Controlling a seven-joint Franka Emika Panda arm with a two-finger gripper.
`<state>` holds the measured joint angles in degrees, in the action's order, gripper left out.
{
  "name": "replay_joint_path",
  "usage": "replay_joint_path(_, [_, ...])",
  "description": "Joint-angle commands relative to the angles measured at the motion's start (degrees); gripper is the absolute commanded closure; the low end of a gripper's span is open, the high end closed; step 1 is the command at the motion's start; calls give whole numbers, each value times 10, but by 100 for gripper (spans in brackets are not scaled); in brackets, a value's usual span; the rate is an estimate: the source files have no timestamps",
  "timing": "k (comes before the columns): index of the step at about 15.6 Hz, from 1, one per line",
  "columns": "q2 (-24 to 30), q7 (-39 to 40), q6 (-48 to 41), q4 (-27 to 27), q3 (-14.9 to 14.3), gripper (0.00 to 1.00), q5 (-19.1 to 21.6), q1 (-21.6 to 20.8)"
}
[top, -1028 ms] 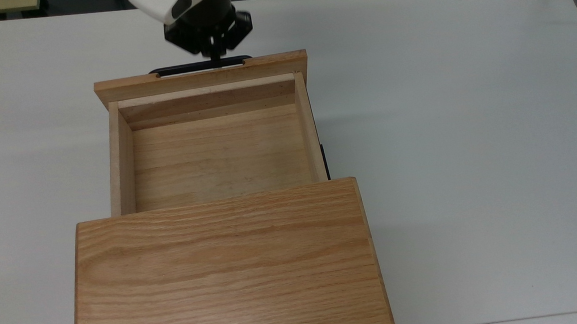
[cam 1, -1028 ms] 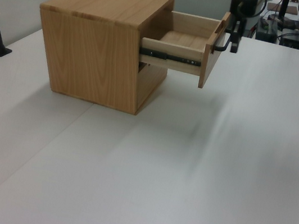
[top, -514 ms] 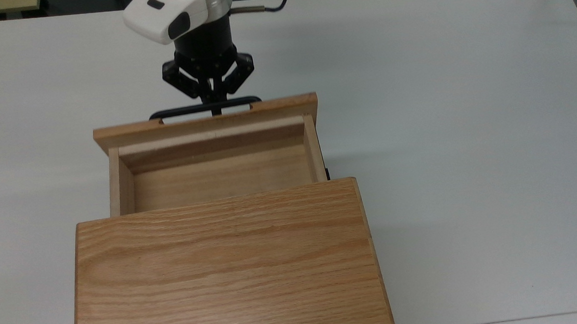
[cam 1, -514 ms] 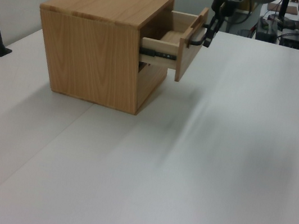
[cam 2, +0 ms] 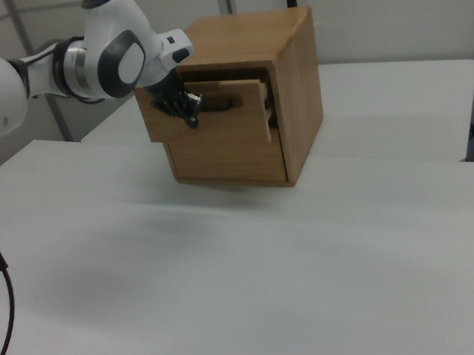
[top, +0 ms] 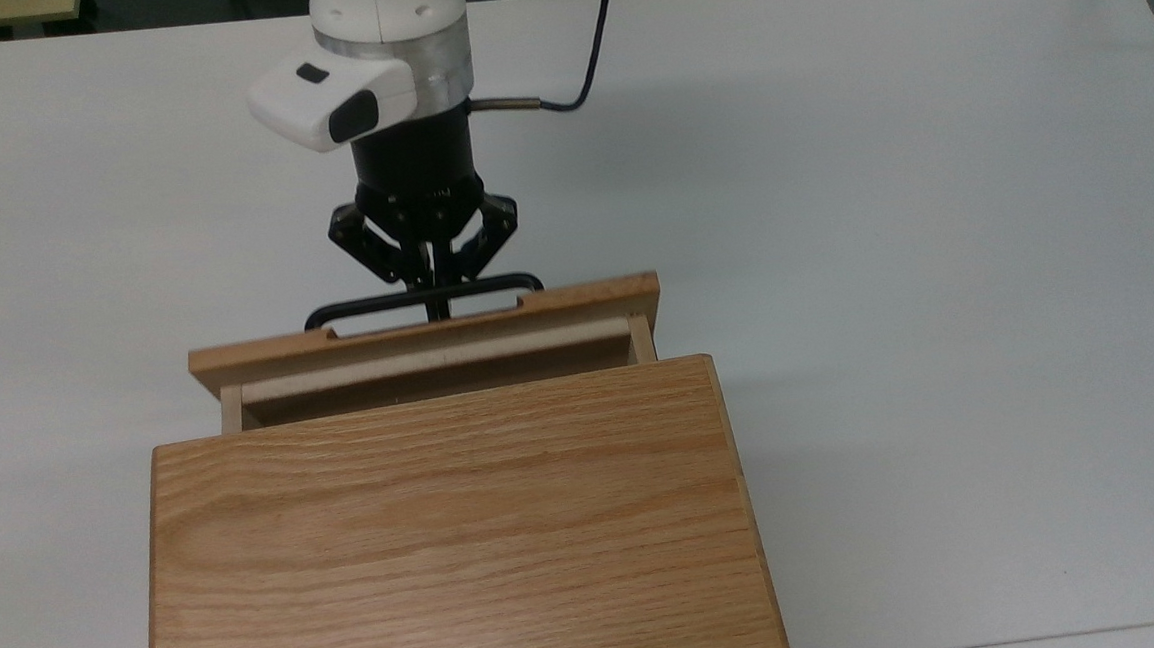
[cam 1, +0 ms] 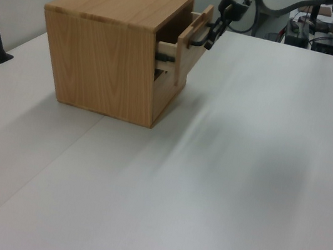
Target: Close the drawer by sliding it
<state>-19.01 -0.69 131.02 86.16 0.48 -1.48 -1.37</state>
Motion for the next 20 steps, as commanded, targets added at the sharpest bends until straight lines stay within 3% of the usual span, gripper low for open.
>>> replay_joint_path(1, [-41,-41,56,-33,6,95,-11,-13])
replay_joint_path(9, [-110,-88,131,-96,5,95,-40,-20])
replay_joint_path(13, [-117,-94,165,-100,3,95,-49,-20])
replay_joint_path(15, [-102,-92,160,-90,3,95,-58,-20])
replay_joint_path(16, [-77,-91,150,-60,3,95,-58,-17])
replay_joint_path(18, [-17,-88,92,7,5,95,-55,-15])
replay_joint_path(20, [37,-89,-7,41,5,95,-48,-16])
